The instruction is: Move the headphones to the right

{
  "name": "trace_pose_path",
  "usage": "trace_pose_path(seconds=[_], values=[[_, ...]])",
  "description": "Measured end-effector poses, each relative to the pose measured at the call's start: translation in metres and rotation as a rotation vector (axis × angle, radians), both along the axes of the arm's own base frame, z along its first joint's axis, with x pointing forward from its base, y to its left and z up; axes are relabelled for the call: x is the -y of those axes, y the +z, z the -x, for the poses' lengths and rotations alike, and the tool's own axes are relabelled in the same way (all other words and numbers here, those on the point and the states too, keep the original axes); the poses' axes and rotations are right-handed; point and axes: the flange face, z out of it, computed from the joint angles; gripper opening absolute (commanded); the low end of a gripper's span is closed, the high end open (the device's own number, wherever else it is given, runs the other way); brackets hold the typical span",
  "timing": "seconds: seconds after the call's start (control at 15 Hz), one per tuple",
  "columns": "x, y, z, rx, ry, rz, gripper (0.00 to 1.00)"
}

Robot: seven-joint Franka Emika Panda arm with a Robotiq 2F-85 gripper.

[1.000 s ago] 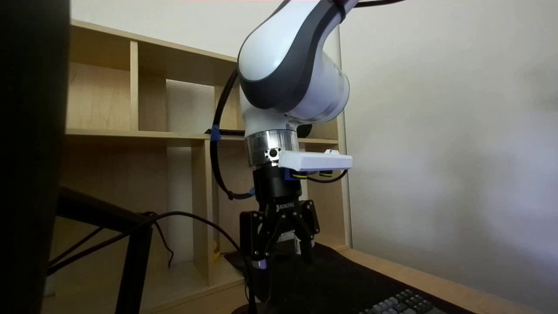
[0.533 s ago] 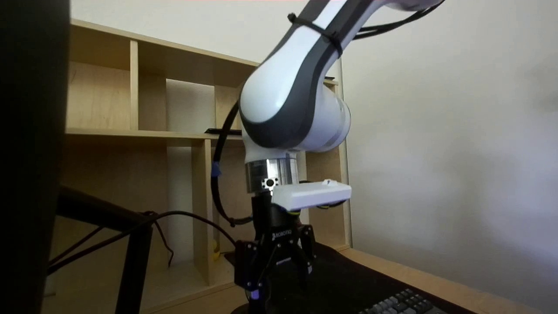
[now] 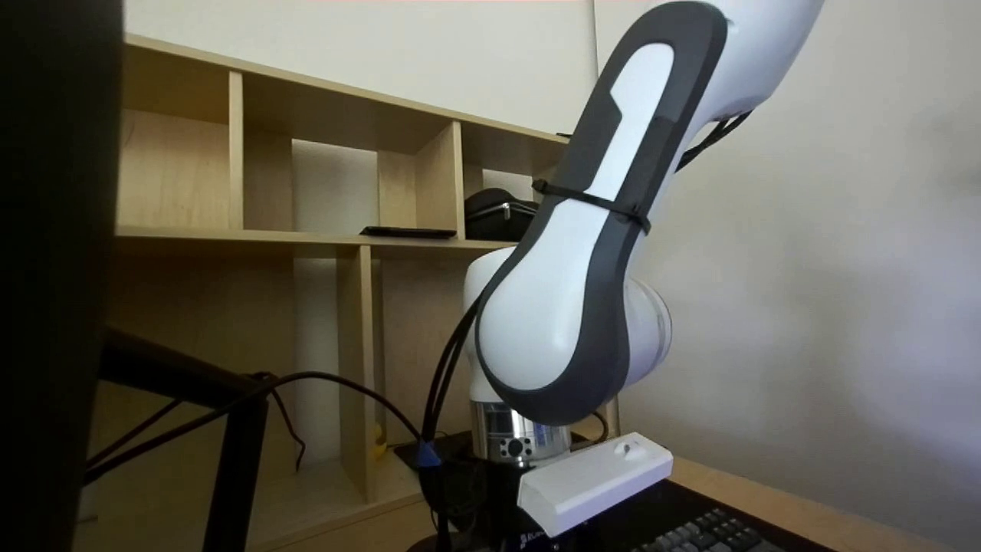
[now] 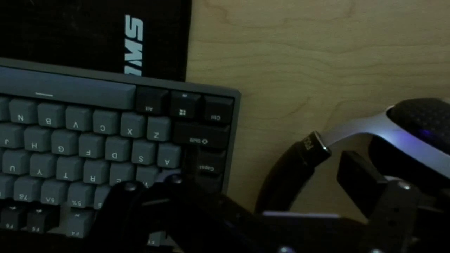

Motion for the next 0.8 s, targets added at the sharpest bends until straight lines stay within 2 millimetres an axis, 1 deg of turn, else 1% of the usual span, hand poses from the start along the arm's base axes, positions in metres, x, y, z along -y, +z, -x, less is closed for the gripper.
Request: trace_pose_path(seconds=[0.13,0.2,0.33,0.47,0.6,0.67,0.8], values=[[-0.001,0.0,0.001,-0.001,0.0,0.001,1.0],[-0.001,-0.003,0.006,-0.012,-0.005,0.001,1.0],[-0.001,-0.014,0.023,-0.027,-0.029,-0.013,1.0],[-0.001,-0.022,0.036,-0.009,-0.093,-0.05,1.0],[-0.002,-0.024,0.045,0.019,-0.188,-0.104,1.0],[-0.006,-0.019,0.039,0.033,-0.22,-0.125,1.0],[-0.019,0.015,-0.001,0.078,-0.279,-0.176,1.0]])
